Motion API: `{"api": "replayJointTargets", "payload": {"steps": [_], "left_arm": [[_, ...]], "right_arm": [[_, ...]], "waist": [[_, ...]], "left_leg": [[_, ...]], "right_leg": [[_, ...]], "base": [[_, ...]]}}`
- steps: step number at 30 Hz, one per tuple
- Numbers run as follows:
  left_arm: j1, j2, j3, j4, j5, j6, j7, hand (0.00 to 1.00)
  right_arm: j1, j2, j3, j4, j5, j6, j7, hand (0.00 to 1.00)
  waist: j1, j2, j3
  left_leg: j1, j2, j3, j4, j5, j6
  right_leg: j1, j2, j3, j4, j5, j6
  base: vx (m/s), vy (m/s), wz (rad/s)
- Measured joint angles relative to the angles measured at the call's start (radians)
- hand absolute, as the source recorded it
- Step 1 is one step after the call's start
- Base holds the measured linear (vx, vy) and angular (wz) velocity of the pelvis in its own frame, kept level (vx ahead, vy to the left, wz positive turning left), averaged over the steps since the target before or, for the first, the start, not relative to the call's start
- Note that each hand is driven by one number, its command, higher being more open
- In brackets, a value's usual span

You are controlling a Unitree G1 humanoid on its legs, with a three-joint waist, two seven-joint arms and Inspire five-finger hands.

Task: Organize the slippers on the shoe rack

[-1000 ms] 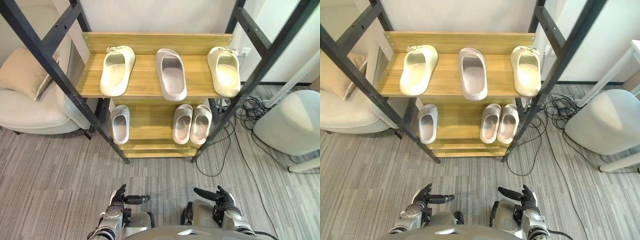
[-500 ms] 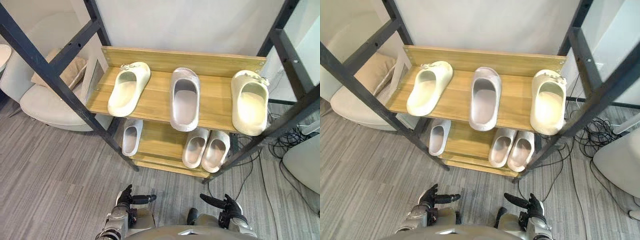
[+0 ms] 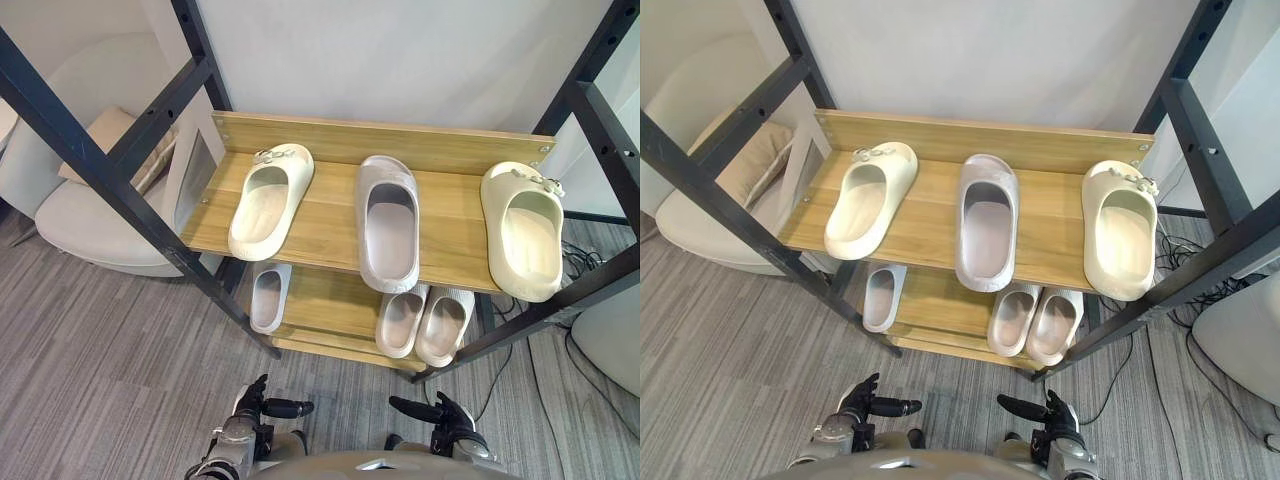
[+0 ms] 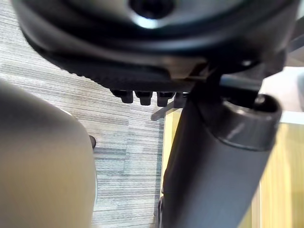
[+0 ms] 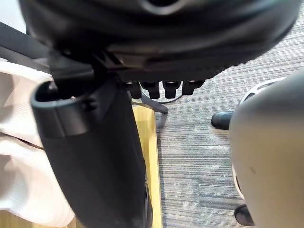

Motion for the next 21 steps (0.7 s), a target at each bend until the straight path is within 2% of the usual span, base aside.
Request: {"api": "replayJointTargets", "payload": {"steps": [2, 8, 14, 21], "left_arm": [[0.000, 0.002, 0.000, 0.005, 0.000, -0.001, -0.001, 1.00], [0.000, 0.012, -0.018, 0.007, 0.001, -0.002, 0.001, 1.00], [-0.001, 0.009, -0.018, -0.005, 0.018, -0.009, 0.020, 1.00], [-0.005, 0.015, -0.018, -0.007, 0.033, -0.009, 0.045, 1.00]], "right_arm": [[0.000, 0.001, 0.032, 0.001, -0.002, 0.000, 0.003, 1.00], [-0.038, -0.015, 0.288, -0.019, -0.040, 0.000, 0.038, 1.00], [-0.053, 0.000, 0.613, -0.193, -0.033, -0.001, 0.113, 1.00], [-0.063, 0.001, 0.776, -0.425, 0.075, -0.002, 0.197, 1.00]], "waist": [[0.001, -0.007, -0.004], [0.008, -0.024, -0.016], [0.025, -0.032, -0.017], [0.030, -0.062, -0.016]], "left_leg": [[0.012, -0.004, -0.013, -0.015, 0.009, 0.000], [0.011, -0.015, -0.055, -0.089, 0.066, -0.001], [0.011, -0.013, -0.077, -0.117, 0.090, 0.000], [0.006, -0.019, -0.084, -0.117, 0.095, 0.006]], "right_leg": [[0.013, -0.001, -0.014, -0.006, 0.000, 0.000], [0.003, -0.003, -0.053, -0.008, 0.000, -0.001], [0.001, 0.004, -0.068, -0.013, 0.007, -0.009], [0.011, 0.005, -0.073, -0.047, 0.027, -0.011]], "base": [[-0.04, -0.019, 0.22], [-0.05, -0.025, 0.20], [-0.03, -0.008, 0.08], [-0.02, 0.007, 0.02]]}}
